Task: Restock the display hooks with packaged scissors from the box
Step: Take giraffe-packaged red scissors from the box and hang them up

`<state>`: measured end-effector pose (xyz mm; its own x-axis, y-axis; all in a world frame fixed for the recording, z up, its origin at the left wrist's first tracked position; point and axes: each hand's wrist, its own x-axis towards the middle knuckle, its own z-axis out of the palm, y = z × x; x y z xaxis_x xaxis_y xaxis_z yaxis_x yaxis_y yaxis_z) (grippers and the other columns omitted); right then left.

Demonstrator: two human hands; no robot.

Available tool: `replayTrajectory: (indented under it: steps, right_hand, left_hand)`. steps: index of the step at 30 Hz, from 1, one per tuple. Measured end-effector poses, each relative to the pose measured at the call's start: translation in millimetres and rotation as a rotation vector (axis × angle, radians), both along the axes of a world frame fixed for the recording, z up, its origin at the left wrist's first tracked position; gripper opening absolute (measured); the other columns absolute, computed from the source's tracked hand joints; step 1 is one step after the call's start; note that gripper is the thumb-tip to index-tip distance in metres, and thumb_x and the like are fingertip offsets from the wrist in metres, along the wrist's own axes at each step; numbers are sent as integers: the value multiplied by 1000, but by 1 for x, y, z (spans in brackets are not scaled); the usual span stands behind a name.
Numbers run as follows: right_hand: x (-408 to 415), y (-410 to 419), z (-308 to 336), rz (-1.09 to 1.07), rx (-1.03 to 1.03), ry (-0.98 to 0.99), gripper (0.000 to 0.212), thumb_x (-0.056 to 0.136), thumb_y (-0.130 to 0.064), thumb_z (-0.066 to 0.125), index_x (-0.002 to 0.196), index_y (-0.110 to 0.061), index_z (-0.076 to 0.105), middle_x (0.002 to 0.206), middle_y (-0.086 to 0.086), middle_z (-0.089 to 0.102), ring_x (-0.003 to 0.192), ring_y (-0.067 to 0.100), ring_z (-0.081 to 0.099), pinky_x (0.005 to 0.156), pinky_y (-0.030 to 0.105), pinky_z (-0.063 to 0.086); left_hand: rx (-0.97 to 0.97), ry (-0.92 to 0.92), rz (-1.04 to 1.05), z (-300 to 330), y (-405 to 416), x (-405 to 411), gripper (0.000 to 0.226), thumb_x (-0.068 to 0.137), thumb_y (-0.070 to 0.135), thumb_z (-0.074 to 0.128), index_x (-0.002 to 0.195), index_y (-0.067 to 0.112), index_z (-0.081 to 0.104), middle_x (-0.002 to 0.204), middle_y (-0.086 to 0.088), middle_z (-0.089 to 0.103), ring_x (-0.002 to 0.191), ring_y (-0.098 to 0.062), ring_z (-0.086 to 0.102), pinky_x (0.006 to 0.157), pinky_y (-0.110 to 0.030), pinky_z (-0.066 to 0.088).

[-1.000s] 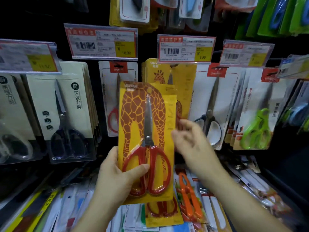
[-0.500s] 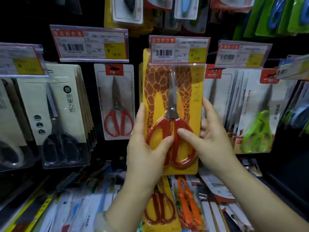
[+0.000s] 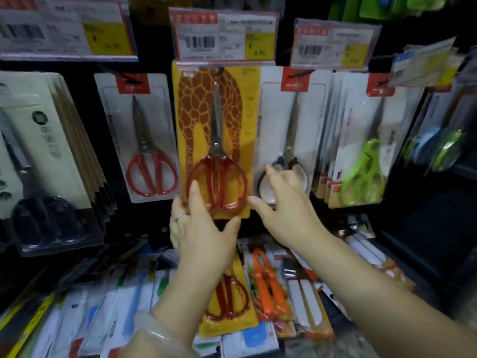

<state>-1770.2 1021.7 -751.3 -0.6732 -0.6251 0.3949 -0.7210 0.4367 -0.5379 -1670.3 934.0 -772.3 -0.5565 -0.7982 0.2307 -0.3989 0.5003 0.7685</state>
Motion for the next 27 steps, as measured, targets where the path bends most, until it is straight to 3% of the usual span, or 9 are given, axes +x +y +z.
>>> replayTrajectory:
  steps: [4, 8, 12, 16, 21, 24, 27]
  right_hand:
    - [-8, 54, -45, -26, 228, -29, 47, 90, -29, 59, 132, -10, 49, 129, 12, 45, 123, 26, 45, 99, 29, 35]
    - [-19, 136, -92, -128, 468, -169, 41, 91, -31, 57, 126, -10, 54, 127, 11, 53, 116, 27, 52, 92, 32, 39]
    - [-14, 223, -137, -211, 673, -333, 27, 91, -24, 56, 106, -3, 63, 109, 15, 63, 104, 31, 58, 80, 31, 42]
    - [2, 283, -189, -265, 973, -508, 33, 95, -30, 47, 117, -9, 60, 121, 9, 62, 111, 24, 57, 68, 11, 38]
    - [10, 308, -255, -299, 990, -781, 34, 93, -30, 49, 118, -8, 57, 122, 10, 60, 110, 24, 56, 84, 27, 43]
    - [9, 314, -271, -311, 969, -823, 36, 97, -32, 43, 122, -7, 53, 126, 10, 57, 119, 25, 53, 97, 27, 40]
    - [2, 321, -280, -434, 923, -828, 40, 96, -33, 47, 128, -9, 50, 130, 9, 55, 120, 23, 52, 95, 26, 40]
  left_hand:
    - [-37, -285, -119, -41, 31, 1, 82, 81, 35, 68, 147, 17, 24, 150, -18, 24, 136, -38, 27, 112, -41, 25]
    - [-117, -487, -411, -78, 81, -11, 64, 81, 31, 68, 137, 11, 42, 134, -22, 46, 125, -39, 41, 103, -40, 35]
    - [-131, -562, -644, -111, 137, -24, 55, 85, 28, 63, 134, 11, 46, 133, -18, 49, 122, -35, 46, 97, -37, 38]
    - [-51, -598, -814, -138, 185, -35, 54, 88, 33, 61, 136, 14, 44, 134, -14, 47, 122, -30, 46, 94, -33, 41]
    - [90, -612, -899, -160, 224, -43, 54, 89, 34, 60, 137, 18, 42, 139, -7, 47, 125, -23, 47, 96, -29, 40]
    - [148, -613, -907, -169, 235, -43, 54, 90, 33, 59, 139, 19, 41, 142, -3, 46, 128, -19, 47, 100, -28, 40]
    - [175, -607, -895, -175, 237, -42, 52, 90, 33, 60, 137, 20, 43, 140, -1, 48, 126, -17, 49, 101, -30, 42]
